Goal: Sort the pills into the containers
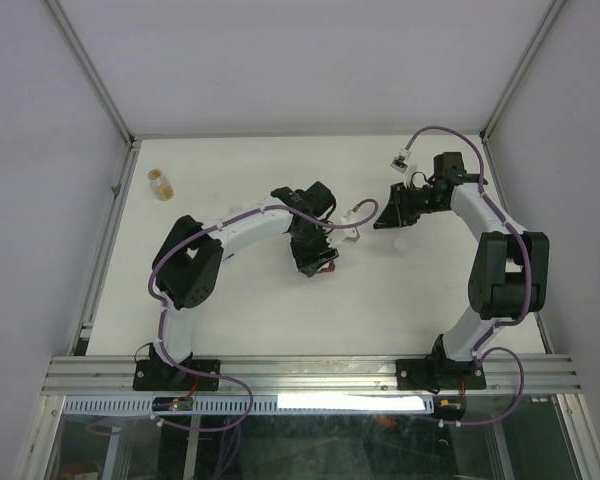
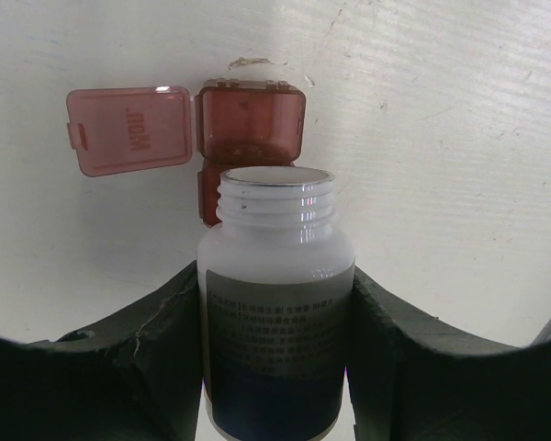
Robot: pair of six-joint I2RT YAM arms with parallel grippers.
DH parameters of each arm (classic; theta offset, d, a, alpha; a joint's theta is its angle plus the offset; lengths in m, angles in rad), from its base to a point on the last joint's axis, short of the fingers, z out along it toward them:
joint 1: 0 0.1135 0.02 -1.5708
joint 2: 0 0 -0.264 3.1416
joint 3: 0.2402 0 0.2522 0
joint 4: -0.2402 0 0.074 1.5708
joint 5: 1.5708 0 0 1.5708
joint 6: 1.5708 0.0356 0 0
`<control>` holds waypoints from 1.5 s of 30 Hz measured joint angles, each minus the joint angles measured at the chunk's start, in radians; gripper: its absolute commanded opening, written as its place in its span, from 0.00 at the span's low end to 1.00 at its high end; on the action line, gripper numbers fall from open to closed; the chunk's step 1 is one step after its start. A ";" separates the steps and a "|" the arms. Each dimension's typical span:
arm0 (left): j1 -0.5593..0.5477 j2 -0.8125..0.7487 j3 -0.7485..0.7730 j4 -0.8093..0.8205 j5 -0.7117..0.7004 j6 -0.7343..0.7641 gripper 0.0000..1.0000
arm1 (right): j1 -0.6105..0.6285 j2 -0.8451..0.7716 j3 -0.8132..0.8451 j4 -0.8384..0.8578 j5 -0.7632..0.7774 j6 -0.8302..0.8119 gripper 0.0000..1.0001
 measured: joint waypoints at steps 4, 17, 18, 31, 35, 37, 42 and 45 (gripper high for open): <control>0.000 0.002 0.016 -0.011 -0.005 0.000 0.00 | 0.000 0.000 0.000 0.000 0.000 0.000 0.28; -0.011 0.050 0.085 -0.076 -0.037 0.001 0.00 | -0.001 0.000 0.000 -0.007 0.000 -0.001 0.28; -0.013 0.051 0.087 -0.081 -0.042 0.001 0.00 | -0.001 0.000 0.000 -0.007 0.000 0.000 0.28; -0.031 0.070 0.139 -0.129 -0.087 0.000 0.00 | -0.001 0.000 0.000 -0.009 0.000 -0.001 0.28; -0.033 0.086 0.161 -0.147 -0.108 0.000 0.00 | -0.001 0.000 0.000 -0.010 0.000 -0.001 0.28; -0.033 0.095 0.176 -0.156 -0.112 0.000 0.00 | -0.001 0.000 0.000 -0.011 -0.001 -0.001 0.28; -0.035 0.110 0.202 -0.169 -0.126 0.000 0.00 | -0.001 0.000 0.000 -0.013 -0.002 -0.002 0.28; -0.042 0.116 0.204 -0.175 -0.133 0.000 0.00 | -0.001 0.000 0.000 -0.014 -0.004 -0.005 0.28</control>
